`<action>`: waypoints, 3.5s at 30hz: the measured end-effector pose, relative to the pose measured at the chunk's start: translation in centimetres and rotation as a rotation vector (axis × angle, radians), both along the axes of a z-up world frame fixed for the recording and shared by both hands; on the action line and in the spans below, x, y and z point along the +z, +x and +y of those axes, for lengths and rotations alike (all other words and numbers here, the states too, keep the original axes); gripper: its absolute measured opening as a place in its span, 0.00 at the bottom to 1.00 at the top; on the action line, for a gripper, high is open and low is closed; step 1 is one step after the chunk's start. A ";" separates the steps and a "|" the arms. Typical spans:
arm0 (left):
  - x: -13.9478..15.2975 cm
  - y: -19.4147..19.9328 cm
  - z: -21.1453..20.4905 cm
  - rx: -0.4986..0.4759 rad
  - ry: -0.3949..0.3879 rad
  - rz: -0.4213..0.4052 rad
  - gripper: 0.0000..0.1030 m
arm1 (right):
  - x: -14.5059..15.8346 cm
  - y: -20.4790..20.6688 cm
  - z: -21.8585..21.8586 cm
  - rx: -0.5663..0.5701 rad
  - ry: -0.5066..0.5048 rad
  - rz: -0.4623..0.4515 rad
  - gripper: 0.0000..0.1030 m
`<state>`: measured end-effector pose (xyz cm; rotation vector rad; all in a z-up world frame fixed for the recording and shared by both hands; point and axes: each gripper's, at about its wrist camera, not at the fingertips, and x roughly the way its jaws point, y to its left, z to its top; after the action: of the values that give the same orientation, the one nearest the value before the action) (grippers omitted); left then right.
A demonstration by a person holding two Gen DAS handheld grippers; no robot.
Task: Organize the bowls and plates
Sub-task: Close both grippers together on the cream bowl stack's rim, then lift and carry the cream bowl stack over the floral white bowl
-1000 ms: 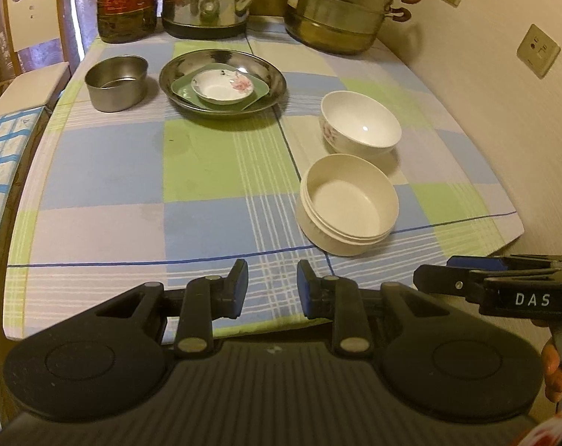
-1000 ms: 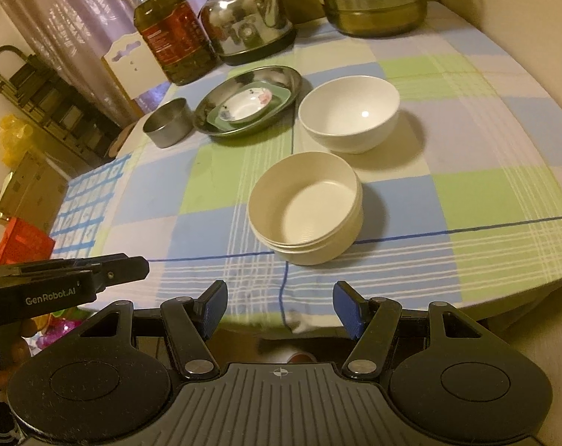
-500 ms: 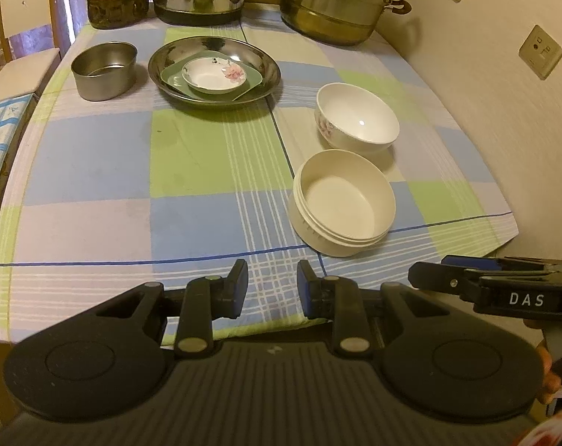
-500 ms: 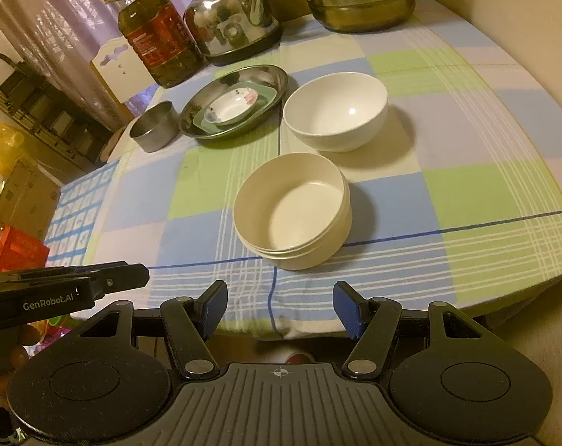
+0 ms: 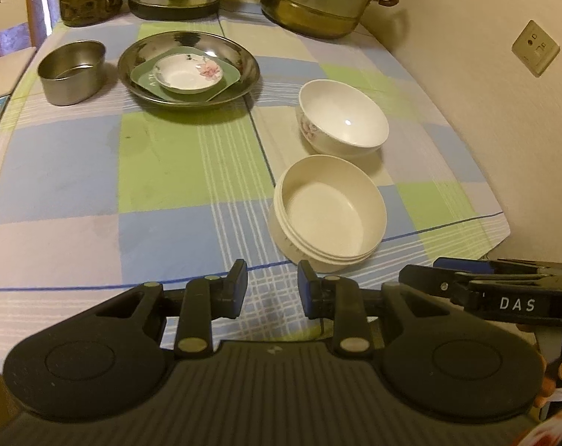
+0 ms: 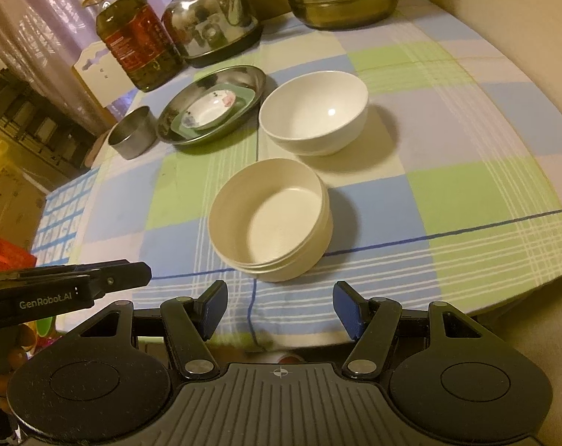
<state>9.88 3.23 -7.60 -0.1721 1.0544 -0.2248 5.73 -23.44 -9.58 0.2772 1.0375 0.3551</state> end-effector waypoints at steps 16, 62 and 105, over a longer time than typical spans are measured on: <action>-2.2 4.8 -1.7 -0.099 0.005 0.004 0.25 | -1.2 2.6 -0.1 -0.098 -0.025 -0.022 0.61; -3.6 8.2 -2.1 -0.158 0.034 0.019 0.18 | -2.3 5.5 1.4 -0.139 0.005 -0.039 0.21; 0.9 19.2 -6.4 -0.174 0.002 -0.127 0.18 | 2.6 15.3 -3.5 -0.238 0.050 -0.108 0.21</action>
<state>29.04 -3.16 -6.67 -0.0633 0.9437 -0.3865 21.07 -26.91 -6.94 0.4173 0.8790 0.1792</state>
